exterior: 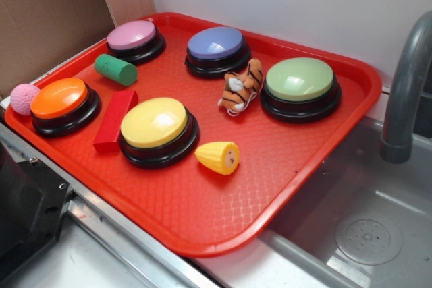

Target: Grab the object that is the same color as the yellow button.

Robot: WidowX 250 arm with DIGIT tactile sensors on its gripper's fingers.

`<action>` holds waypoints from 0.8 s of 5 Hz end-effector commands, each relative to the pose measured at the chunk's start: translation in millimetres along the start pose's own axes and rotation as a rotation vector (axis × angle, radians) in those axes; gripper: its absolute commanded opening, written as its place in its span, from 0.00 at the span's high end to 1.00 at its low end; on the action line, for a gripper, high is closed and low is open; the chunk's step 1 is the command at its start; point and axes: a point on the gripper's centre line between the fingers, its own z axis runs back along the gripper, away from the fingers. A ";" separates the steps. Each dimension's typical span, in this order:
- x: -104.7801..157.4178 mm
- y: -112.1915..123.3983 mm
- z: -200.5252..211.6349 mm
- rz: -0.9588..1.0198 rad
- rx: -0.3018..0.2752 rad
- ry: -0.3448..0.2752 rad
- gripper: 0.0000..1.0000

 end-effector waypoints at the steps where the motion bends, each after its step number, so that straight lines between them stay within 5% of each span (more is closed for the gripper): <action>1: 0.0 0.0 0.0 0.000 0.000 0.000 0.00; 2: 20.1 -4.9 -4.5 -0.161 0.033 0.002 0.00; 4: 72.9 -25.3 -41.4 -0.608 0.007 -0.102 0.00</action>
